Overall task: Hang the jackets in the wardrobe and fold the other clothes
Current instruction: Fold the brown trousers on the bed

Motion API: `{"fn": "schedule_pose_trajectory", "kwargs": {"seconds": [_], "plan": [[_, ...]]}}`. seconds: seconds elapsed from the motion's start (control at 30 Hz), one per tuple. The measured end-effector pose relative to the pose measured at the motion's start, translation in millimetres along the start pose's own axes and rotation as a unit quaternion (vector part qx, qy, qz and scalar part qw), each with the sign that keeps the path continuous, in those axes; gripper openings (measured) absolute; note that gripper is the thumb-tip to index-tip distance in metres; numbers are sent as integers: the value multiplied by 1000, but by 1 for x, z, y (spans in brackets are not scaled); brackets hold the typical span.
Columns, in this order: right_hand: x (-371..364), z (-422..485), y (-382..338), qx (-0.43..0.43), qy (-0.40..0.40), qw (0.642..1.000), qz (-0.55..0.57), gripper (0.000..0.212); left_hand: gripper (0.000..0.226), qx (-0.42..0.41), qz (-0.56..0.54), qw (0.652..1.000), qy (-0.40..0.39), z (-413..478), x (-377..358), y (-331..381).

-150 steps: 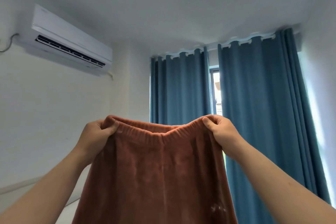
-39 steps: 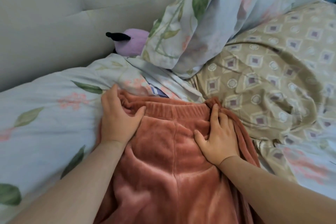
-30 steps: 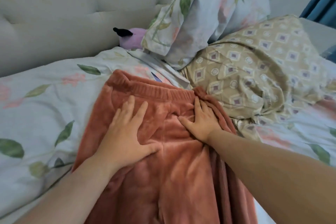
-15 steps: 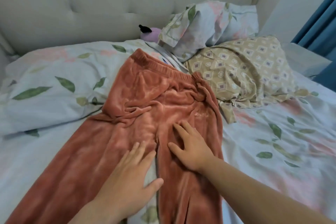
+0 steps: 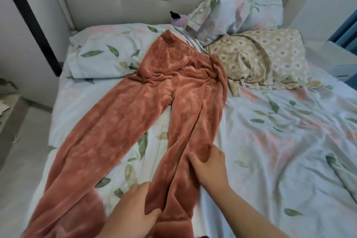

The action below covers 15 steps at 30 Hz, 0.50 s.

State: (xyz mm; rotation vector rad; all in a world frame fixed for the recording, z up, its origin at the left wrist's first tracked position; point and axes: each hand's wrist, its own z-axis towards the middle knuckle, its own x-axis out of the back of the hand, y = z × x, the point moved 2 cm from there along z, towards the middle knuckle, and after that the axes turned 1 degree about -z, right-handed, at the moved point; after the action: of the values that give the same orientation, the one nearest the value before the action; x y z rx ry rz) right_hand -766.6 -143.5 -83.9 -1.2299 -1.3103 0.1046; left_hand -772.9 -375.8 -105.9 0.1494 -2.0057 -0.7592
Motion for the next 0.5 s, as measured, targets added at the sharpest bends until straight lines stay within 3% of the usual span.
{"fn": "schedule_pose_trajectory", "kwargs": {"seconds": [0.07, 0.13, 0.2, 0.27, 0.3, 0.37, 0.4, 0.43, 0.5], "plan": [[0, -26, 1, -43, -46, 996, 57, 70, 45, 65, -92, 993, -31, -16, 1, -1], [0, -42, -2, -49, -100, 993, 41, 66, 25, 85, -161, 981, -62, -25, 2, -1], [5, -50, -2, -79, -149, 983, 72, 46, 10, 88, -204, 973, -57, -32, 8, 2], [16, -54, -2, -163, -172, 944, 228, 27, 9, 114, -282, 953, -12, -37, 17, 7], [23, -57, 1, -218, -180, 896, 343, 26, 12, 131, -363, 922, 11, -41, 22, 9], [37, -66, 4, -300, -180, 752, 558, 42, 18, 168, -527, 832, 24, -46, 30, 17], [44, -70, 5, -306, -181, 711, 607, 48, 24, 182, -591, 786, 3, -50, 33, 25], [49, -75, 5, -295, -189, 716, 604, 49, 29, 188, -641, 743, -30, -55, 36, 34], [55, -85, 4, -270, -213, 765, 544, 42, 34, 205, -718, 659, -86, -66, 39, 51]]}}
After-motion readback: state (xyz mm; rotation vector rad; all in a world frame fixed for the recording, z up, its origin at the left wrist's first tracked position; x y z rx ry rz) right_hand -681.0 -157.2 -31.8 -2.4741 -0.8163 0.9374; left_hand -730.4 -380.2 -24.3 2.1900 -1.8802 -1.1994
